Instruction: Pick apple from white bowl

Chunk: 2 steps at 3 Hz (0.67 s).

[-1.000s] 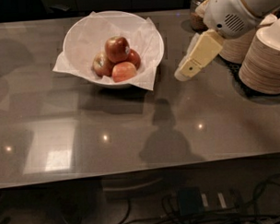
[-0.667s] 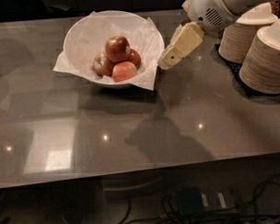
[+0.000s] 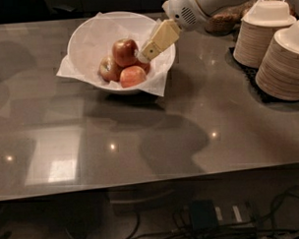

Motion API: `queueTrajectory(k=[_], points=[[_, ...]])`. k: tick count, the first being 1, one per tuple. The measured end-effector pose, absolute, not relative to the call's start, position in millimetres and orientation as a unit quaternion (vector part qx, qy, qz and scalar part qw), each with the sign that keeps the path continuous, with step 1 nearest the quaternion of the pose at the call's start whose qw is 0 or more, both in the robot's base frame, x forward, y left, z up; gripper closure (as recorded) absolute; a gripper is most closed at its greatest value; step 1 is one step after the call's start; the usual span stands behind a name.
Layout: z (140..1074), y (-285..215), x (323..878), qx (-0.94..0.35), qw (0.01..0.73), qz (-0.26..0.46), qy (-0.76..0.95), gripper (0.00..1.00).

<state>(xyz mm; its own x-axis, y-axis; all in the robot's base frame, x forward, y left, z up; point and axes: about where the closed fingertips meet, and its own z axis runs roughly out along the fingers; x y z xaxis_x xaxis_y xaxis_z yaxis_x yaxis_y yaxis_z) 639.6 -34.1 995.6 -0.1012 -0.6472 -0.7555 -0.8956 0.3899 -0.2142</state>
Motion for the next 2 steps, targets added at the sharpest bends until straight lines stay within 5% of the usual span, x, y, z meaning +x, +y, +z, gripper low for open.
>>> queueTrajectory(k=[2], points=[[980.9, 0.5, 660.0, -0.543, 0.414, 0.162, 0.712, 0.0]])
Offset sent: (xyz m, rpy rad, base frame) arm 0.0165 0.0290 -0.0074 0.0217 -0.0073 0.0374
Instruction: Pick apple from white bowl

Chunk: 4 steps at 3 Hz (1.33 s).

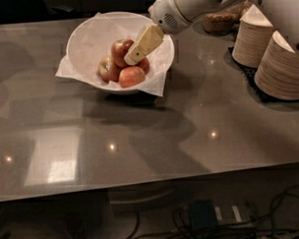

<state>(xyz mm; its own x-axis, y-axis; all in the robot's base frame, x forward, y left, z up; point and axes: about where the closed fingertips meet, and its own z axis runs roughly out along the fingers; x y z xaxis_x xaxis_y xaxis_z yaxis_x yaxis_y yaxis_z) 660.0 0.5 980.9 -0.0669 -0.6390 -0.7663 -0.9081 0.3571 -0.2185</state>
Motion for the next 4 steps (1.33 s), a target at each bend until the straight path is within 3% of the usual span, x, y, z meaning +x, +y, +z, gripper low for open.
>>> queueTrajectory(k=[2, 4], points=[[957, 12, 674, -0.53, 0.432, 0.178, 0.707, 0.0], [938, 33, 685, -0.519, 0.445, 0.206, 0.7, 0.09]])
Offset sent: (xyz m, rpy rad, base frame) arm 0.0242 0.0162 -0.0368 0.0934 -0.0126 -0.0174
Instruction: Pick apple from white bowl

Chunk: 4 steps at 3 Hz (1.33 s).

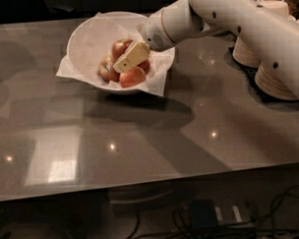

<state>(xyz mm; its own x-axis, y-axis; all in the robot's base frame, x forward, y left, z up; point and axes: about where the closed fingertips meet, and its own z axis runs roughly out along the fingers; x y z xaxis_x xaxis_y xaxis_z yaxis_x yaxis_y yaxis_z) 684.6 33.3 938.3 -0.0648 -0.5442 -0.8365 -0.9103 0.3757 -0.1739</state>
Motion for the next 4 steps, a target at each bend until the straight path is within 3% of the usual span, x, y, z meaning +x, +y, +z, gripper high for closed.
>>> queueTrajectory(k=[1, 2, 4], points=[[931, 42, 689, -0.517, 0.447, 0.217, 0.697, 0.18], [923, 51, 692, -0.517, 0.447, 0.227, 0.694, 0.18], [919, 58, 693, -0.518, 0.447, 0.236, 0.69, 0.61]])
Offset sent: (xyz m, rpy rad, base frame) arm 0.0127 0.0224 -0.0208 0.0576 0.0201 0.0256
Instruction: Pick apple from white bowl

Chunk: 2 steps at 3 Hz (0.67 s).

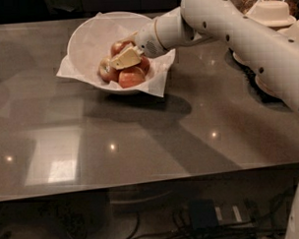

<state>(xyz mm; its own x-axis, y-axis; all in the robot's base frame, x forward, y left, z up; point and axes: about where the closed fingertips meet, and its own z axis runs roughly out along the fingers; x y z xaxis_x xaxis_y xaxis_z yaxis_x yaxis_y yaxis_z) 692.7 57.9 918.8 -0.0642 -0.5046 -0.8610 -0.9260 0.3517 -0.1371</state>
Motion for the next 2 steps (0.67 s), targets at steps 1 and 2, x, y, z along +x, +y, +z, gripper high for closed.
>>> queueTrajectory(k=[1, 2], points=[[923, 61, 691, -0.523, 0.45, 0.238, 0.684, 0.84], [940, 62, 688, -0.536, 0.459, 0.233, 0.669, 1.0]])
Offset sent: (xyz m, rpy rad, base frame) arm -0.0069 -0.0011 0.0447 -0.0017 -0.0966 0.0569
